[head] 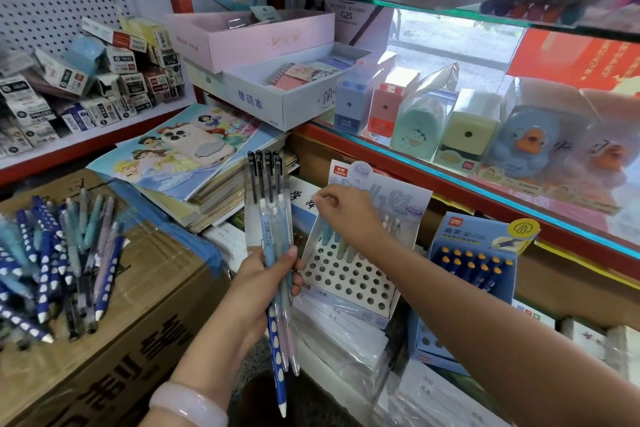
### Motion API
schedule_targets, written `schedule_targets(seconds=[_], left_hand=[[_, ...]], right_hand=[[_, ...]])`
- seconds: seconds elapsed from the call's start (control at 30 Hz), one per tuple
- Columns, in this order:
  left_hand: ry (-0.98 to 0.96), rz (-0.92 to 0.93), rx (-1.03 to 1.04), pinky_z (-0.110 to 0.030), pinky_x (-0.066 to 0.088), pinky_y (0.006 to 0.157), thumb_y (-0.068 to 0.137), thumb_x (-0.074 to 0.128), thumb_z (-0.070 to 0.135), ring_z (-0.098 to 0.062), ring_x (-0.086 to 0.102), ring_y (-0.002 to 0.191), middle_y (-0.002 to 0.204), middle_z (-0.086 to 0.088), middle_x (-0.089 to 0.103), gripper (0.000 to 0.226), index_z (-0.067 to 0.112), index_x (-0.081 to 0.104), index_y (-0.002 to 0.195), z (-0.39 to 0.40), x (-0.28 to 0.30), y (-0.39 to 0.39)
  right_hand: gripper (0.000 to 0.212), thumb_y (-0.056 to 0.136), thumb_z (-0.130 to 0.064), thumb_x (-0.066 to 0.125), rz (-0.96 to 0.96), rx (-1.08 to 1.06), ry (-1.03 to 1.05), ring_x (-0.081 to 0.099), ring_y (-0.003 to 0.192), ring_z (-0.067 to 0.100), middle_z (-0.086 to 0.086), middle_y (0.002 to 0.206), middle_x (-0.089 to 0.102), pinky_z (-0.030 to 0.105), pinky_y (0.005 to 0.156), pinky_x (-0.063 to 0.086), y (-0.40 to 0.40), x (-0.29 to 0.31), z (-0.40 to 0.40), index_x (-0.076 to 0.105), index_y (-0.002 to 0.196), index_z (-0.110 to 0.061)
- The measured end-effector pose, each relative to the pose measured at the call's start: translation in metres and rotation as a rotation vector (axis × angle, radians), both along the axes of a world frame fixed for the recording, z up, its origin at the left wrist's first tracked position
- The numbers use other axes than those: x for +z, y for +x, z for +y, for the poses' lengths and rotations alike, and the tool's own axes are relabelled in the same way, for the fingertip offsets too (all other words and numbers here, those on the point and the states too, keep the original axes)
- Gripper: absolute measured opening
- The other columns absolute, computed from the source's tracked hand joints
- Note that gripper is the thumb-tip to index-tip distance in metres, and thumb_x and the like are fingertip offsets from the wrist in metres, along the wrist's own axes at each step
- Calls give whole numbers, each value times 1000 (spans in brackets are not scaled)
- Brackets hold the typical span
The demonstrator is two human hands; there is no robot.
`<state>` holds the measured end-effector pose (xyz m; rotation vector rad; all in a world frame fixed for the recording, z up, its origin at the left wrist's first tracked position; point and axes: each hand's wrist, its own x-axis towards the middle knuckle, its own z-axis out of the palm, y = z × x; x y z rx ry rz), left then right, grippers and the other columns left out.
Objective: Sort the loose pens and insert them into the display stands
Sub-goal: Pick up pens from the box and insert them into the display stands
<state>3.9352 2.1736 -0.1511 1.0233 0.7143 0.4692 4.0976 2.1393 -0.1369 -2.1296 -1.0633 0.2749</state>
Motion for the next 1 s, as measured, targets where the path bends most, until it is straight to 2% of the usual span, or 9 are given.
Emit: schedule_targets(seconds=[0.1, 0.2, 0.3, 0.4, 0.5, 0.6, 0.67, 0.83, 1.0], left_hand=[[-2, -10, -49, -21, 48, 46, 90, 54, 10, -12, 54, 50, 67, -7, 61, 14, 2, 55, 101, -4, 3, 1], [2, -11, -62, -21, 48, 46, 91, 53, 10, -13, 54, 50, 68, -7, 61, 11, 4, 55, 100, -6, 5, -1], [-2, -23, -90, -21, 48, 46, 91, 53, 9, -14, 53, 51, 68, -8, 61, 10, 5, 55, 100, -8, 8, -3], [-38, -31, -80, -20, 50, 46, 91, 51, 8, -13, 56, 50, 69, -9, 61, 9, 5, 56, 99, -9, 8, -5], [-72, -14, -42, -20, 51, 46, 92, 51, 9, -13, 56, 51, 68, -9, 61, 10, 4, 56, 98, -8, 6, -7], [-83, 31, 40, -19, 49, 43, 92, 51, 9, -13, 53, 49, 63, -8, 59, 7, 5, 55, 88, -5, 1, -9], [-63, 61, 85, -20, 46, 43, 92, 52, 10, -13, 50, 49, 61, -6, 57, 9, 7, 54, 85, -2, -3, -10], [-42, 81, 115, -20, 45, 43, 92, 53, 10, -13, 48, 49, 60, -5, 57, 8, 8, 54, 84, -1, -6, -8], [-37, 71, 111, -21, 45, 44, 91, 54, 11, -13, 48, 48, 60, -4, 58, 9, 8, 54, 82, 0, -6, -6]], right_hand=[[26, 95, -31, 50, 328, 114, 107, 49, 61, 0, 1, 84, 67, 19, 61, 41, -19, 15, 0, 68, 93, -13], [24, 95, -28, 52, 560, 137, 60, 53, 69, 5, -4, 81, 61, 14, 56, 44, -25, 20, 2, 64, 107, -11], [21, 94, -23, 54, 650, 150, 26, 49, 65, 5, -4, 74, 56, 10, 49, 40, -25, 18, 1, 64, 106, -9], [14, 94, -18, 54, 691, 123, 96, 49, 64, 6, 0, 71, 55, 11, 53, 44, -22, 20, -2, 63, 86, -13], [15, 96, -15, 50, 717, 9, 236, 53, 69, 9, 4, 78, 57, 15, 63, 50, -9, 27, -8, 62, 90, -9], [12, 94, -17, 51, 540, -162, 320, 61, 83, 15, 3, 89, 63, 27, 80, 55, 14, 27, -15, 61, 98, -13], [7, 92, -18, 56, 353, -232, 331, 64, 86, 14, 0, 90, 64, 29, 80, 55, 25, 24, -20, 59, 99, -16], [7, 92, -17, 56, 18, -157, 193, 54, 66, 3, -9, 73, 57, 16, 66, 44, 28, 9, -23, 56, 99, -18], [3, 92, -18, 57, -93, -120, 56, 61, 77, 14, 0, 83, 65, 33, 78, 55, 29, -9, -16, 54, 94, -19]])
